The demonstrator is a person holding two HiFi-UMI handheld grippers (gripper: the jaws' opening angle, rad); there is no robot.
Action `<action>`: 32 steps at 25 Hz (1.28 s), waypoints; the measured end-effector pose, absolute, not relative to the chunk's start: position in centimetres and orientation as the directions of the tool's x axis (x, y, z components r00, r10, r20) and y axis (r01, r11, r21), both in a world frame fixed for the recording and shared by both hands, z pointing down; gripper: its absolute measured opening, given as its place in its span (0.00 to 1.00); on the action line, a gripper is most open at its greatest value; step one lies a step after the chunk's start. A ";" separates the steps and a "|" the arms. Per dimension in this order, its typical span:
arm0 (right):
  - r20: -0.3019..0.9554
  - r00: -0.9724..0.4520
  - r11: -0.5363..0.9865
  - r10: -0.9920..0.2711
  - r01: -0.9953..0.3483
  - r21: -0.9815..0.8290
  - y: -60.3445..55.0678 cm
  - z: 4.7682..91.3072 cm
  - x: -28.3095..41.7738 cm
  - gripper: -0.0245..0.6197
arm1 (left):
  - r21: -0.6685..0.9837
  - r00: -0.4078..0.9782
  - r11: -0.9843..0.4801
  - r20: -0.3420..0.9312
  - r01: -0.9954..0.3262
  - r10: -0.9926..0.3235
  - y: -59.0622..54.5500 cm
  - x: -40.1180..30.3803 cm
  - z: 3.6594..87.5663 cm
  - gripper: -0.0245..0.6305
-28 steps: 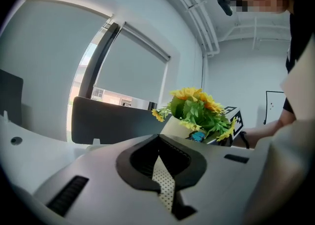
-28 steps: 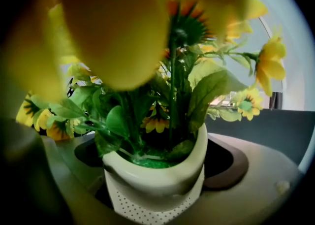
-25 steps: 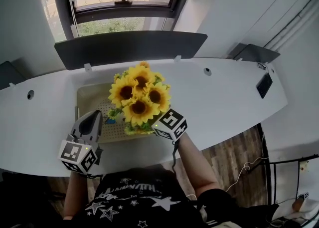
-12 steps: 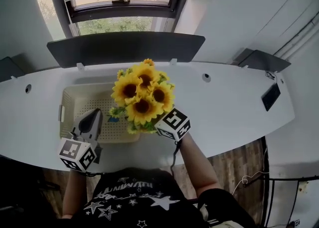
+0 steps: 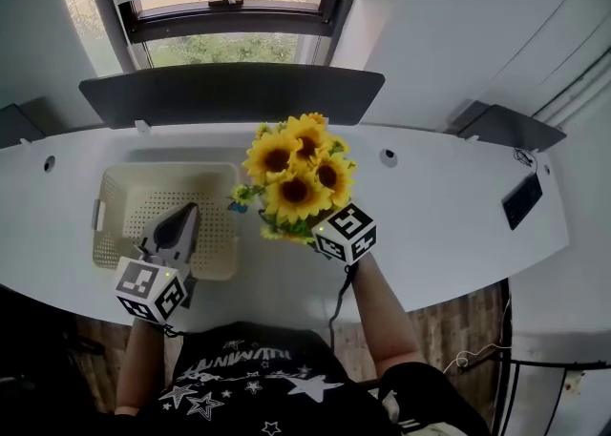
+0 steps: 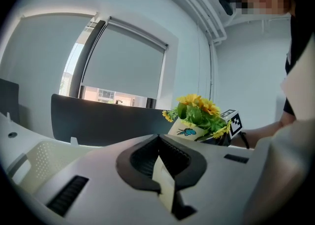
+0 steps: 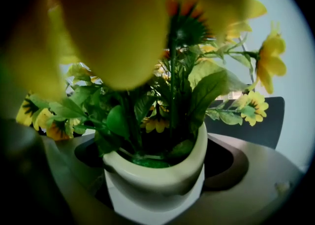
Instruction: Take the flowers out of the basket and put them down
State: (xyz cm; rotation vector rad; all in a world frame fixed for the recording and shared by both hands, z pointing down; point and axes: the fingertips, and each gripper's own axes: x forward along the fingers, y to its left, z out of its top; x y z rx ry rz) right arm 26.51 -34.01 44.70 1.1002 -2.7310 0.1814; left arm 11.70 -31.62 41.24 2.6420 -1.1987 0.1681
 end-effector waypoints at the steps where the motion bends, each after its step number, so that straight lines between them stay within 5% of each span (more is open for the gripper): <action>1: 0.235 -0.698 0.711 -0.676 -0.702 -0.039 -34.2 45.3 27.0 0.89 | 0.161 0.655 -0.635 0.204 -0.756 -0.728 -31.8 12.1 41.4 0.05; 32: 0.404 -0.616 0.613 -0.676 -0.775 -0.155 -42.6 60.8 30.8 0.89 | 0.197 0.652 -0.624 0.319 -0.756 -0.688 -37.1 16.2 46.9 0.05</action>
